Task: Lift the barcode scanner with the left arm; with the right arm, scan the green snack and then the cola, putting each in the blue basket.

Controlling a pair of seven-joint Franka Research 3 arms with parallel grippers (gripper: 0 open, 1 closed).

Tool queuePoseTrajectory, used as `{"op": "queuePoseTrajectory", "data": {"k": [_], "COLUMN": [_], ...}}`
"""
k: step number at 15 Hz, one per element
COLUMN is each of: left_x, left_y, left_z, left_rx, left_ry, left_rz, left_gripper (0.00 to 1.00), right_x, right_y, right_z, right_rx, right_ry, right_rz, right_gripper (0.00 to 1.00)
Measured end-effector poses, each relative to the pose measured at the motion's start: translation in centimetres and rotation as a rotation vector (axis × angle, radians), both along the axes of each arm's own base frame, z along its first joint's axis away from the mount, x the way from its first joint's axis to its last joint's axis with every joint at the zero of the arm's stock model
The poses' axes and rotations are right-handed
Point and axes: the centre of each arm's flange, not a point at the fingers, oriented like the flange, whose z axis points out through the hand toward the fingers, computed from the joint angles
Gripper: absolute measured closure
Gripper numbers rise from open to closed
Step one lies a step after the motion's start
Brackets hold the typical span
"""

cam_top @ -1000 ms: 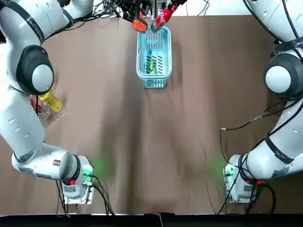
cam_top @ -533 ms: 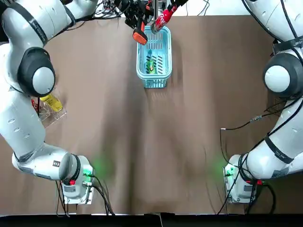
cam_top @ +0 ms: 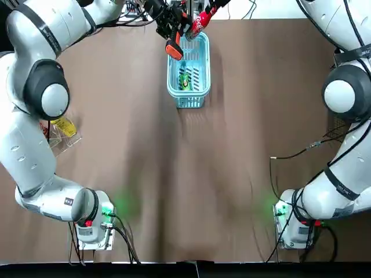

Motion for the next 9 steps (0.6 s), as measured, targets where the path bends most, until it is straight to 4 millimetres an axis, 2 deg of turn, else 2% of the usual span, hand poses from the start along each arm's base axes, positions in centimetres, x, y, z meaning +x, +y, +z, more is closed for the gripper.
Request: {"op": "queuePoseTrajectory", "data": {"k": [9], "left_x": [0.14], "left_y": [0.14], "left_z": [-0.06], "left_rx": [0.006], "left_ry": [0.010], "left_rz": [0.014], "left_gripper": [0.67], "right_x": [0.28], "right_y": [-0.48], "right_z": [-0.04], "right_rx": [-0.001], "right_ry": [-0.002], "right_rz": [-0.005], "right_gripper": [0.68]}}
